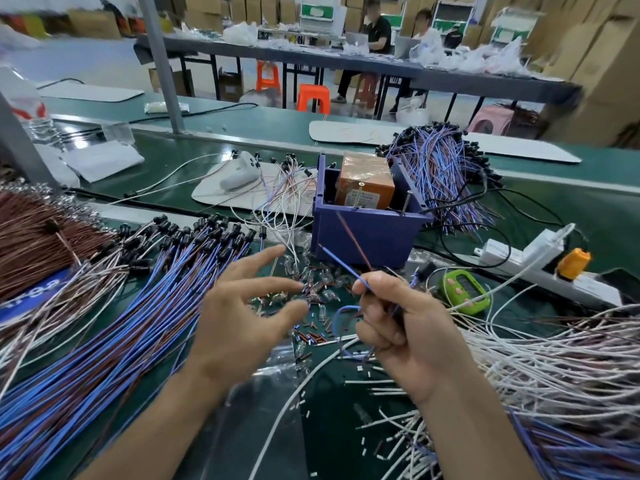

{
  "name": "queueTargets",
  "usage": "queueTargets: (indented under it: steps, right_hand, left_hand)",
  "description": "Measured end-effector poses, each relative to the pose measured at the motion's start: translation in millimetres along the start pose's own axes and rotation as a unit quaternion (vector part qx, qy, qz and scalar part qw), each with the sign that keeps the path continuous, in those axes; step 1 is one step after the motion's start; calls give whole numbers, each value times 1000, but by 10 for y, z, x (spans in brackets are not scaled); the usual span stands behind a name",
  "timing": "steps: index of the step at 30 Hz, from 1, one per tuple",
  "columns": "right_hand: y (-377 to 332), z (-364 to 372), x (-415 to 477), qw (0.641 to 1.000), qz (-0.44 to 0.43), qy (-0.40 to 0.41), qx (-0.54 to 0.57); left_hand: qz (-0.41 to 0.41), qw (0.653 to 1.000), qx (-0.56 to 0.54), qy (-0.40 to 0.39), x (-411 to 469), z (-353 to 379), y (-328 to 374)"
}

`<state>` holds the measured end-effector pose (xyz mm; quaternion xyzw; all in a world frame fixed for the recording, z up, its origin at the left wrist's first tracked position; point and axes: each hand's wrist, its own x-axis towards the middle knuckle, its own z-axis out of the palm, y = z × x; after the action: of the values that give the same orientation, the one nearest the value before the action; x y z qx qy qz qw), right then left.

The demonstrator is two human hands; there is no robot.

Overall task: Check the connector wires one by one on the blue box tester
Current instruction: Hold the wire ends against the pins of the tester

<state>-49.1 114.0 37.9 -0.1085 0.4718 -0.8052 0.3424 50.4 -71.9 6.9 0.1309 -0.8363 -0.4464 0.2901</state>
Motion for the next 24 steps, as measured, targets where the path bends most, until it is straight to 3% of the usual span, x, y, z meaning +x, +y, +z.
queueTargets:
  steps: [3, 7, 11, 17, 24]
  right_hand:
    - [28, 83, 0, 1000, 11, 7, 25]
    - [62, 83, 13, 997, 43, 18, 61]
    - [52, 31, 24, 996, 73, 14, 57]
    - [86, -35, 41, 994, 104, -20, 19]
    - [188, -55, 114, 997, 71, 29, 21]
  left_hand:
    - [60, 998, -16, -7, -50, 188, 302]
    - [-47, 988, -141, -47, 65, 445, 587]
    - [-139, 941, -295, -89, 188, 560, 640]
    - [-179, 925, -314, -114, 211, 595, 514]
    - [-202, 922, -316, -93, 224, 623, 349]
